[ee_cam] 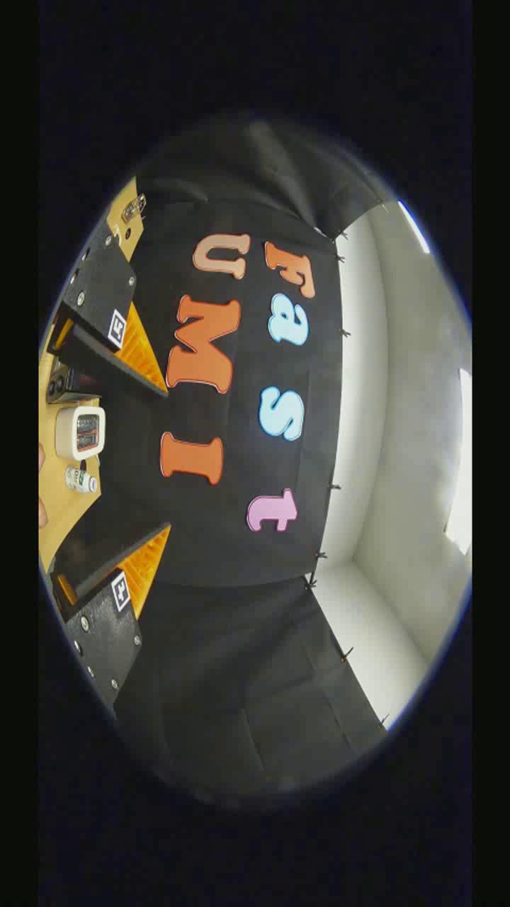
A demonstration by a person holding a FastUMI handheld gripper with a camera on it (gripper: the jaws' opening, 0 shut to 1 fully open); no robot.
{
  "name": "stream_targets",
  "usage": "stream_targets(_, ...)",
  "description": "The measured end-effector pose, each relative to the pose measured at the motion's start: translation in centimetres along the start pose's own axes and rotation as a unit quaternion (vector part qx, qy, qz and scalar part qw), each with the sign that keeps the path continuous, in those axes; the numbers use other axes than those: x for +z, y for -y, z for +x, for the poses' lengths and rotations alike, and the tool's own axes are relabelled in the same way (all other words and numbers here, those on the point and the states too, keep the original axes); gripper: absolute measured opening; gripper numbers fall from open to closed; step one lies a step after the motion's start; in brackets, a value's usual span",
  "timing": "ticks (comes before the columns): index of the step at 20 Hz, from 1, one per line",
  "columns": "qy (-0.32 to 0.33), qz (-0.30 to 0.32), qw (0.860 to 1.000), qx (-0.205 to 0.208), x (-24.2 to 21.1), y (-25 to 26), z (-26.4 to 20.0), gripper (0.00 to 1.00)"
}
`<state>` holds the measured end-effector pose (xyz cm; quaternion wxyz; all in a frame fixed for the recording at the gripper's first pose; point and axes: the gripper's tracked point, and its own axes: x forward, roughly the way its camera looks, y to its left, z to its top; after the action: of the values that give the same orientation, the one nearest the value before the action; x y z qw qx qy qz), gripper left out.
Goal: Open the toaster oven, put the food inside, and close the toaster oven door.
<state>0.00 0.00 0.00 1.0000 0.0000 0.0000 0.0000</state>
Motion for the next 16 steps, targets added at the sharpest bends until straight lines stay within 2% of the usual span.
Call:
stream_targets(5,-0.003,0.004,1.000,-0.009,0.0,0.7,0.2,0.98)
stream_targets(16,-0.009,0.008,1.000,0.008,-0.2,-0.9,0.1,0.98)
